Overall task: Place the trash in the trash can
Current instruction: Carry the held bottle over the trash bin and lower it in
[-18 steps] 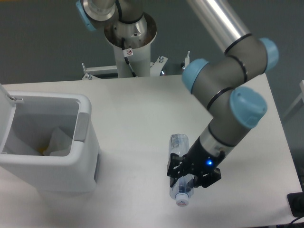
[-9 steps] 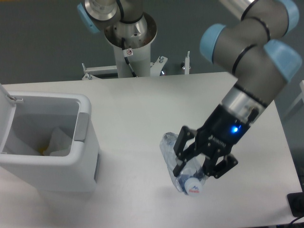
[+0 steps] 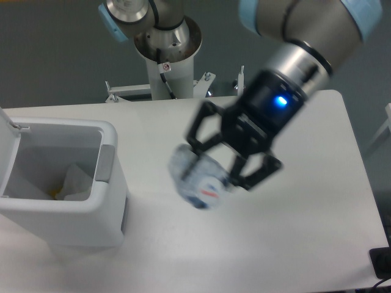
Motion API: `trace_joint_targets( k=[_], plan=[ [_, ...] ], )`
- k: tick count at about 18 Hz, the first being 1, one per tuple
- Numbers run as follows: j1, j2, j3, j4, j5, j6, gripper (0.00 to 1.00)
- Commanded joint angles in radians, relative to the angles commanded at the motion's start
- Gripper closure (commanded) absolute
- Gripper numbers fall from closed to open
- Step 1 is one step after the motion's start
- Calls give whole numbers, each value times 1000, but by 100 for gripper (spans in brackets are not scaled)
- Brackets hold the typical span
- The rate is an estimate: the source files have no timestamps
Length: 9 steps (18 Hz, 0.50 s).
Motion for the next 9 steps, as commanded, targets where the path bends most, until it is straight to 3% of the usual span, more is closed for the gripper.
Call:
trace_joint_targets(
  k=[1,5,9],
  plan=[
    [-37,9,-25,15,2,8,85],
    [-131,19,-118,165,17,8,82],
    [-184,17,-150,222,52,34,80]
  ],
)
